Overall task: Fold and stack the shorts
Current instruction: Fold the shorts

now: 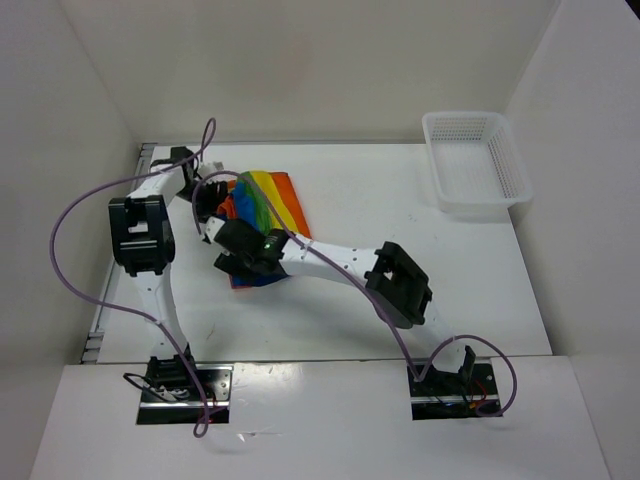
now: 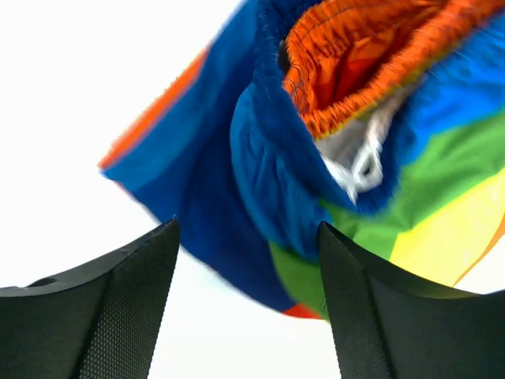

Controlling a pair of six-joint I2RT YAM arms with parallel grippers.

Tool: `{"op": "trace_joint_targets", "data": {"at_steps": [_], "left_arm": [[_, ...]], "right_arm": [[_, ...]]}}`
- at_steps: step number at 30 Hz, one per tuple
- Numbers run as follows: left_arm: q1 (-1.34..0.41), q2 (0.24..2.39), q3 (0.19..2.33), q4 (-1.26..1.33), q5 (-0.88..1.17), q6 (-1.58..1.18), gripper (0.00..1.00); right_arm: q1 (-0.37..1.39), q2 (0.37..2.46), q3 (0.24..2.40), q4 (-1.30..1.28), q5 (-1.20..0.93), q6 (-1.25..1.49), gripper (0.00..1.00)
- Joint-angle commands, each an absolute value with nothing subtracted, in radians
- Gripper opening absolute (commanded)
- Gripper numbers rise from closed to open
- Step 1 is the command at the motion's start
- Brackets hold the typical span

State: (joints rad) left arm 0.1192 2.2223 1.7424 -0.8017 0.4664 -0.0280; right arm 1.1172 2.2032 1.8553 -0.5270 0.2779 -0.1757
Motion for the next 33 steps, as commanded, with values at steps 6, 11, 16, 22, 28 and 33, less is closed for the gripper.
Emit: {"op": "trace_joint_targets", "data": {"at_steps": [6,11,16,22,28,33], "left_arm": [[0.173,2.18,1.957,-0.824,0.347,0.0,0.69],[0.192,2.125,1.994,-0.802,0.25,0.0,0.75],[0.147,1.997,1.91,-0.808,0.394,0.0,0.79],[0.086,2.039,1.76,-0.813,0.262,0.0,0.85],[0.086,2.086,1.689,-0.721,0.187,0.0,0.82],[0.086,2.095,1.689,-0.681,0.129,0.0,0.61]], "right_arm": [[1.117,1.846,1.725,-0.257,0.069,0.021,0.86],[0.907,1.763,1.519,-0.156,0.113,0.231,0.64],[0.789,1.833,1.483,-0.156,0.132,0.31,0.45],[0.769,1.973,1.483,-0.167,0.1,0.334,0.57],[0.747,2.045,1.437,-0.189,0.04,0.423,0.67],[0.707,1.999,1.31,-0.124,-0.017,0.511,0.7]]}}
